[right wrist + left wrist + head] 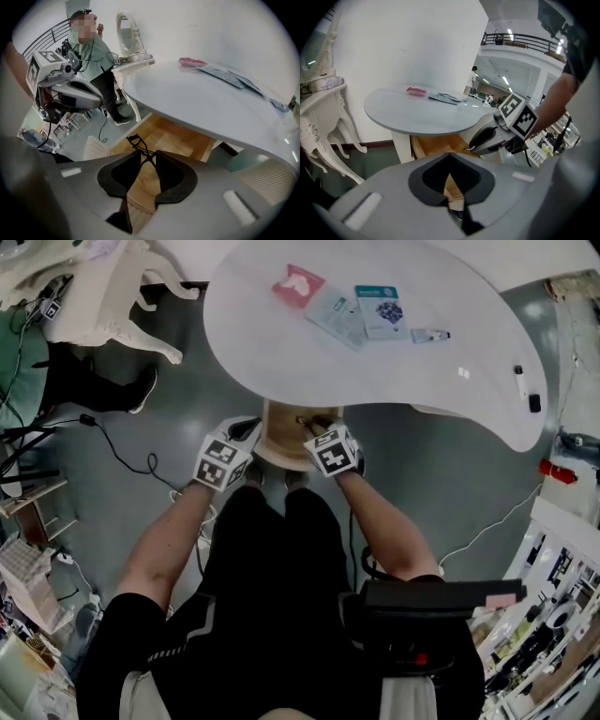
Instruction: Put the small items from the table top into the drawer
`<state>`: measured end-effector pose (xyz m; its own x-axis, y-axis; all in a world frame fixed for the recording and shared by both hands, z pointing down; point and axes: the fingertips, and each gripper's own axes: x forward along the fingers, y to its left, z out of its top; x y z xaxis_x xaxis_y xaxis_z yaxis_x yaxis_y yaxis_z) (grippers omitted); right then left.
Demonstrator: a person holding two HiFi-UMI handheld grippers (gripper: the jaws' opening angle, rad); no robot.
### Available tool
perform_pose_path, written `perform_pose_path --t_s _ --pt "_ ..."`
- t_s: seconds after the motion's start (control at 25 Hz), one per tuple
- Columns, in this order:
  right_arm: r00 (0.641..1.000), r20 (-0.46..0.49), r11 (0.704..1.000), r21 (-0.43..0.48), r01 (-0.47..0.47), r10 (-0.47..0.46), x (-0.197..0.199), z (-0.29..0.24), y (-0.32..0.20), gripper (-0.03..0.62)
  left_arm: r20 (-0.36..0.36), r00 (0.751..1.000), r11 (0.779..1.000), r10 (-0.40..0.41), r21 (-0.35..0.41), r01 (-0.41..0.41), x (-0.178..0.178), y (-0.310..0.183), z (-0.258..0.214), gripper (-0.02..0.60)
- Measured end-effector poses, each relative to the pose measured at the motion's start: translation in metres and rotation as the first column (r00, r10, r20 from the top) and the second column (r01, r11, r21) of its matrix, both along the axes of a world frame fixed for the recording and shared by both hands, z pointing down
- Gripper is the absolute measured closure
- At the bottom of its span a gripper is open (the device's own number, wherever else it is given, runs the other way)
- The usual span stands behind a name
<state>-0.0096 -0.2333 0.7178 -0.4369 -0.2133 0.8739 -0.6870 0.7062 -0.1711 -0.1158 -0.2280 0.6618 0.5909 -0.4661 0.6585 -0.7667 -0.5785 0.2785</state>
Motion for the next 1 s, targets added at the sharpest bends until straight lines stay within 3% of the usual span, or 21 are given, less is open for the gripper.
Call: perform_pose_path --t_s 0.2,0.4,1.0 --pt "0.999 -0.029 0.999 -0.027 0.036 -0.037 -0.004 0.017 0.000 0.491 0.018 1.000 1.000 0.010 -0.017 -0.010 0.001 0.000 0.012 0.580" --pt "0.987 -0.068 0.989 -0.036 0.141 -0.144 -0.014 0.033 0.003 0.491 0.022 1.000 1.000 0.018 -0.025 -0.018 0.000 -0.001 0.020 0.580" --pt "0.948 -0.150 0.957 -0.113 0.266 -0.282 -0.020 0.087 0.002 0.490 0.033 0.998 0.998 0.055 -0.041 -0.054 -0.003 -0.004 0.032 0.580"
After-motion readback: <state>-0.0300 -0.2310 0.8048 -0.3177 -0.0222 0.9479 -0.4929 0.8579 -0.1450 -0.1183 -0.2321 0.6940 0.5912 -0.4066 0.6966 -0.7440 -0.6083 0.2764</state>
